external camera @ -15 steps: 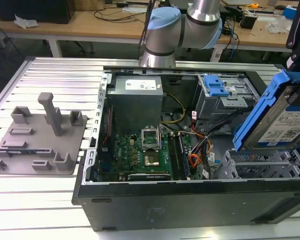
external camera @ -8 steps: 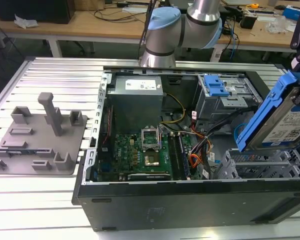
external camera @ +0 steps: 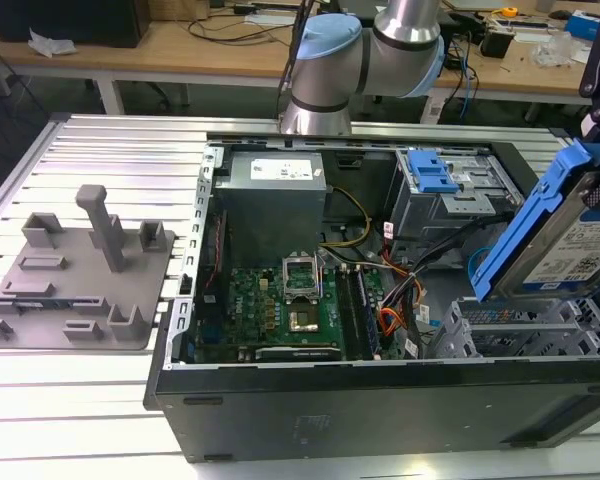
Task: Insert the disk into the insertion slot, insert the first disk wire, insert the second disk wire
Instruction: 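Insert the disk into the insertion slot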
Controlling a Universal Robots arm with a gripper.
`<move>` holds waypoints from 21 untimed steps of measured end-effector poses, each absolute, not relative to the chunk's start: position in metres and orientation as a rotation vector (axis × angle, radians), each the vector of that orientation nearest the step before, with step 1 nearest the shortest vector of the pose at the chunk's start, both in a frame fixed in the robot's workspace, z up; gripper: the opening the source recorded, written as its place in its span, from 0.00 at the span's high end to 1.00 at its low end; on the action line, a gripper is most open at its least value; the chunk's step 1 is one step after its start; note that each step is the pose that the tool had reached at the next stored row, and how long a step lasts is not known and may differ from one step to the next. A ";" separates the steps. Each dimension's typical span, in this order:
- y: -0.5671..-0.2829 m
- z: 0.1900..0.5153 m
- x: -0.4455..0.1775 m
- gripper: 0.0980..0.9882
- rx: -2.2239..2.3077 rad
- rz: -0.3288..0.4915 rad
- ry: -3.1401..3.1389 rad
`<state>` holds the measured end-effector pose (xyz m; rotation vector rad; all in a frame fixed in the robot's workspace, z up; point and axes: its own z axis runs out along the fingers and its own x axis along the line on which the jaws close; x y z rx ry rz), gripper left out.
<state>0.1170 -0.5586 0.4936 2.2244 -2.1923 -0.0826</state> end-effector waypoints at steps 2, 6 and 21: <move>-0.558 0.494 0.117 0.70 2.221 -0.085 -2.201; -0.558 0.493 0.117 0.70 2.224 -0.092 -2.206; -0.555 0.486 0.123 0.70 2.224 -0.090 -2.206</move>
